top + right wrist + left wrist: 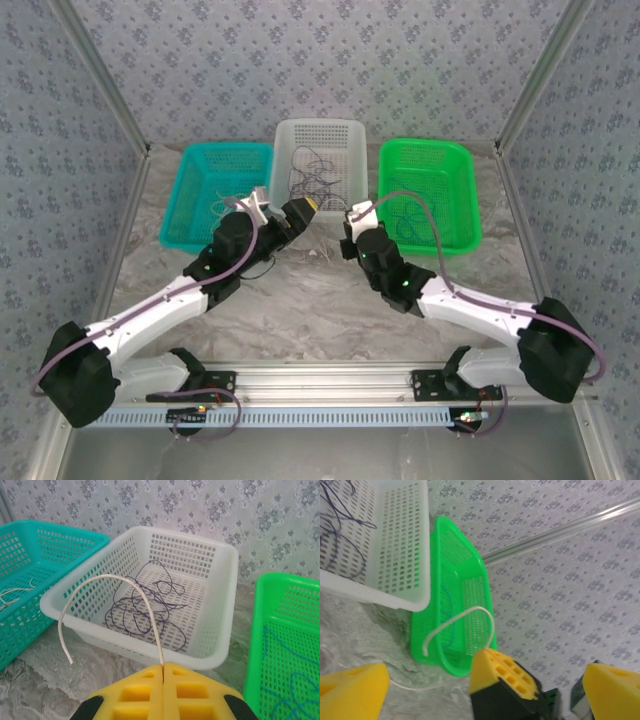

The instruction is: Untangle the cables

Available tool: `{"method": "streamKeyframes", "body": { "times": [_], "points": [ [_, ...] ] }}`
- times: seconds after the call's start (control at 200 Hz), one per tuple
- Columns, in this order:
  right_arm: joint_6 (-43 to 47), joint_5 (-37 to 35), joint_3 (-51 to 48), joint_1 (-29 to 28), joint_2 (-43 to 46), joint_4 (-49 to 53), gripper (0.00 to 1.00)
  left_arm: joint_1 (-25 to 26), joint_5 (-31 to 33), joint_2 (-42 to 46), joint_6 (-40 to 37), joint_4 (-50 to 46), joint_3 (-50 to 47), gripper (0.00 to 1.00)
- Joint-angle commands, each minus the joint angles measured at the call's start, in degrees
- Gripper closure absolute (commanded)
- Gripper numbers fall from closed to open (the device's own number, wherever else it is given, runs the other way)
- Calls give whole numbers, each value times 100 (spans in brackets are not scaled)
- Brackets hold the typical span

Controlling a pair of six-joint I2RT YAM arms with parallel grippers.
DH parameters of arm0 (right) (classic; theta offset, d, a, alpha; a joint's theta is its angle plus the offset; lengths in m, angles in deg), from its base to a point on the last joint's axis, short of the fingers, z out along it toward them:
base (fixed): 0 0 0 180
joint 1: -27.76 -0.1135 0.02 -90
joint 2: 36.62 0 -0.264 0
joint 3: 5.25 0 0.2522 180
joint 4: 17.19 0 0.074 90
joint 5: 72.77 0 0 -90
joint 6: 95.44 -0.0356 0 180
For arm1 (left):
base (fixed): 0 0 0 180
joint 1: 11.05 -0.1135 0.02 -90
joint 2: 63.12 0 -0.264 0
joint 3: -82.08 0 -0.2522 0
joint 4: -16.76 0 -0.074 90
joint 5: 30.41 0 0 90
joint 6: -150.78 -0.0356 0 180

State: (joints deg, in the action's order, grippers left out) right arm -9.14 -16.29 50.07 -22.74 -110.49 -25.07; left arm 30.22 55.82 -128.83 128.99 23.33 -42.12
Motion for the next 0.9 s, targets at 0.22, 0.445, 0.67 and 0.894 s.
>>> {"method": "streamKeyframes", "body": {
  "times": [0.22, 0.445, 0.67, 0.894],
  "points": [
    [597, -726, 520, -319, -764, -1646, 100, 63, -183, -224, 1461, 1105, -63, 3],
    [533, -771, 673, -502, -793, -1589, 100, 65, 16, -485, 1619, 1631, -120, 9],
    [343, -826, 564, -614, -605, -1496, 100, 28, 263, -698, 1699, 2016, -111, 14],
    [366, -878, 503, -698, -545, -1378, 100, -91, 266, -903, 1722, 2243, -2, 20]
  ]
}}
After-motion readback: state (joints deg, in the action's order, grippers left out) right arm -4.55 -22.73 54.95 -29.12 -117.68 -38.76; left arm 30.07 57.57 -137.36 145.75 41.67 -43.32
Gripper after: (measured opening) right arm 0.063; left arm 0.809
